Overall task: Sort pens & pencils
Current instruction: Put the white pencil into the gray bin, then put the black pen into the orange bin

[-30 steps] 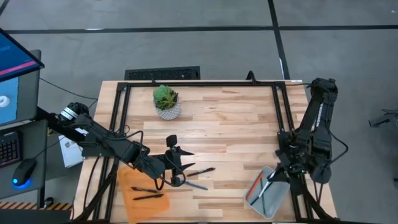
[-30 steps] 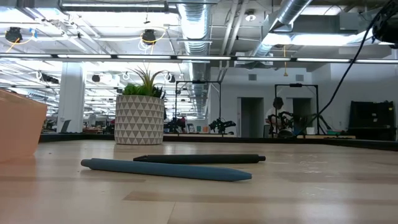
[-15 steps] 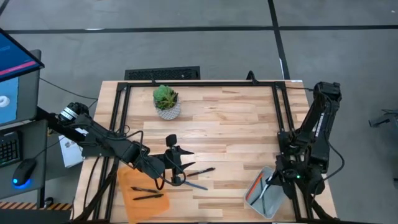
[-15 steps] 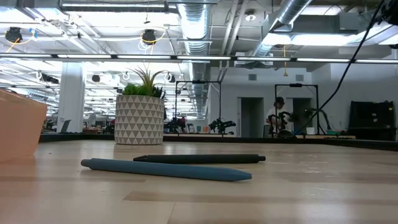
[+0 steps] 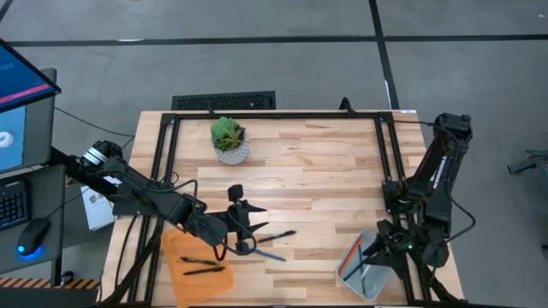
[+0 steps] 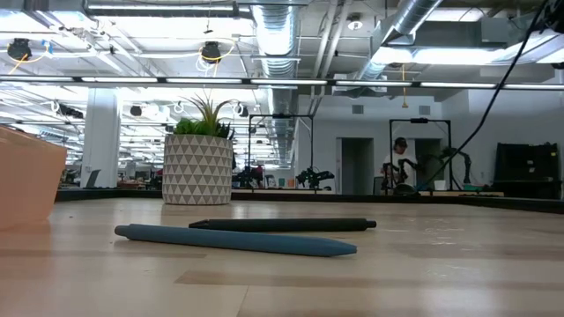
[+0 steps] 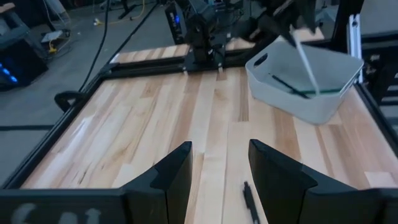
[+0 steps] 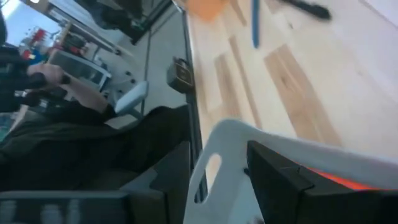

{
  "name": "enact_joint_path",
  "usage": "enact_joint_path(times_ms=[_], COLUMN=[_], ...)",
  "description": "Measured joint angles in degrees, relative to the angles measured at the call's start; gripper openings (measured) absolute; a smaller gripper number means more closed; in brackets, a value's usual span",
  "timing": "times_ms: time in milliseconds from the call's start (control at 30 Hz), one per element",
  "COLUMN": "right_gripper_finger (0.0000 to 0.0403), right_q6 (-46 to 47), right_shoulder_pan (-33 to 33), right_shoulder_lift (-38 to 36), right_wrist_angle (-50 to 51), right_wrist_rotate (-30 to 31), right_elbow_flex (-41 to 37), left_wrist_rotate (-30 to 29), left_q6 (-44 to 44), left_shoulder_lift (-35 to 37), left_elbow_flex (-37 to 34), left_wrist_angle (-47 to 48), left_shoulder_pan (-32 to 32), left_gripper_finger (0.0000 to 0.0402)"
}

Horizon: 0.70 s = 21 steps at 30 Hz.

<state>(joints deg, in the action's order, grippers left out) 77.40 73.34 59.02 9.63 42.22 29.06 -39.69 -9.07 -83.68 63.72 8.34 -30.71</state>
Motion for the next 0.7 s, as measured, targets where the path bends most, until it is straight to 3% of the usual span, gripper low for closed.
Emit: enact_joint_path(times_ms=[233,433,700], right_gripper_finger=[0.0174,0.0167,0.0164], right_q6=[-17.7,-31.4,-44.0], right_shoulder_pan=[-8.1,-21.5,-38.0], right_shoulder_lift=[-1.0,-2.8,3.5], right_wrist_angle=[-2.5,-5.4,-13.6], right_wrist_rotate=[0.0,0.1,-10.2], right_elbow_flex=[0.0,0.0,0.0], left_wrist_rotate=[0.0,-0.1,0.9], left_q6=[-5.4,-9.2,-11.9], left_shoulder_lift=[0.0,0.0,0.0], left_elbow_flex=[0.0,0.0,-3.9], left_wrist_angle=[8.0,14.8,13.6], left_shoulder_pan=[0.0,0.0,0.1], left_gripper_finger=[0.0151,0.0151,0.0151])
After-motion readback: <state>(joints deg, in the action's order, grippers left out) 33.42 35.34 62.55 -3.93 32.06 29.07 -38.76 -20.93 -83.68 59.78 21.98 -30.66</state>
